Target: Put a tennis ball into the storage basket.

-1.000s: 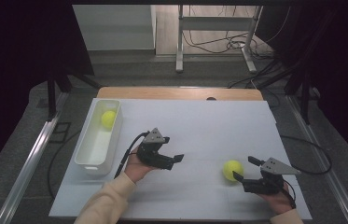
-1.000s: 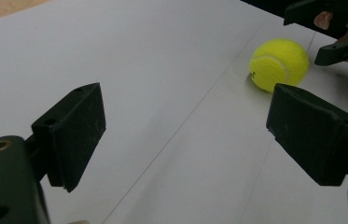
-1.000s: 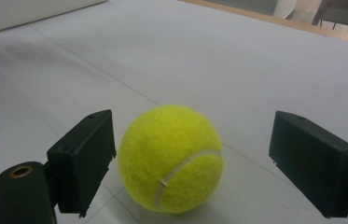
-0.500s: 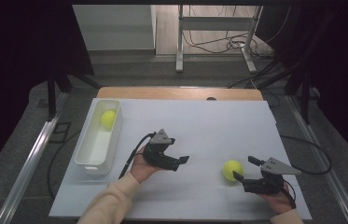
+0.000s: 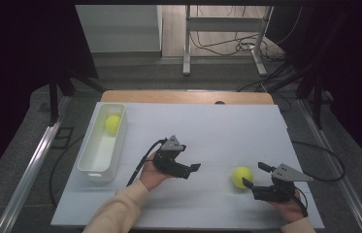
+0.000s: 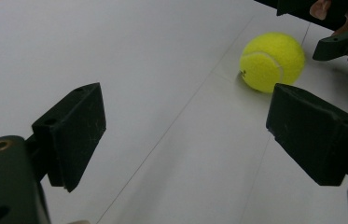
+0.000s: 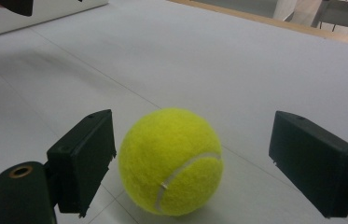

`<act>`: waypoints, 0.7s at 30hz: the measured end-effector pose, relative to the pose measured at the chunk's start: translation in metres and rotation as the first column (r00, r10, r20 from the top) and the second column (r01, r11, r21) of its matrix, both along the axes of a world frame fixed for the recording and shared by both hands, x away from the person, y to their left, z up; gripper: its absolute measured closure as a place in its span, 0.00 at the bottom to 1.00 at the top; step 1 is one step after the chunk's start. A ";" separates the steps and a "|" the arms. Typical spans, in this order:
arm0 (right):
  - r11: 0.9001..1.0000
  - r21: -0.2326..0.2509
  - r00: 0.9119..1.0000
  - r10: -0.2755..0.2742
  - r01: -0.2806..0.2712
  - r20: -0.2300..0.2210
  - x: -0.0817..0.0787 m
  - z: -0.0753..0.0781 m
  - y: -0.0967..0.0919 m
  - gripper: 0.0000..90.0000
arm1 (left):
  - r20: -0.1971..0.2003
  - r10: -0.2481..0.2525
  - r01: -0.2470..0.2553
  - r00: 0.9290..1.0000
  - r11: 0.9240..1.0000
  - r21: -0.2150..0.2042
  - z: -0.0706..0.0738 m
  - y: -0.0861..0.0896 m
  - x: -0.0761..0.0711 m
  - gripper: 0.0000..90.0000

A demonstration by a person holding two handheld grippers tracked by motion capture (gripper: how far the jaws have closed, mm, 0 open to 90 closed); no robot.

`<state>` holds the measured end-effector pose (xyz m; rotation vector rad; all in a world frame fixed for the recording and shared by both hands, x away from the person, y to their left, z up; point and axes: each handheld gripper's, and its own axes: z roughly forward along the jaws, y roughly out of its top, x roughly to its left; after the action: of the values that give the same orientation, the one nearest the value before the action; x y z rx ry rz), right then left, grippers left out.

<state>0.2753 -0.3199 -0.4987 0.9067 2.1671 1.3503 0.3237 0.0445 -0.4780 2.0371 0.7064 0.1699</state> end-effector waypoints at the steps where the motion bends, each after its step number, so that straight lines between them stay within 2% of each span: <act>1: 1.000 0.000 1.000 0.001 -0.001 0.000 0.000 0.000 0.000 0.17 | 0.001 -0.007 0.007 1.000 1.000 0.003 0.000 -0.002 0.000 0.14; 21: 1.000 0.008 1.000 -0.001 0.001 -0.003 0.000 0.000 -0.001 0.17 | -0.011 -0.057 0.058 0.998 0.998 0.014 -0.006 -0.028 0.002 0.14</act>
<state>0.2755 -0.3205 -0.4983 0.9135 2.1651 1.3583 0.3259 0.0169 -0.4836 2.0710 0.6538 0.1317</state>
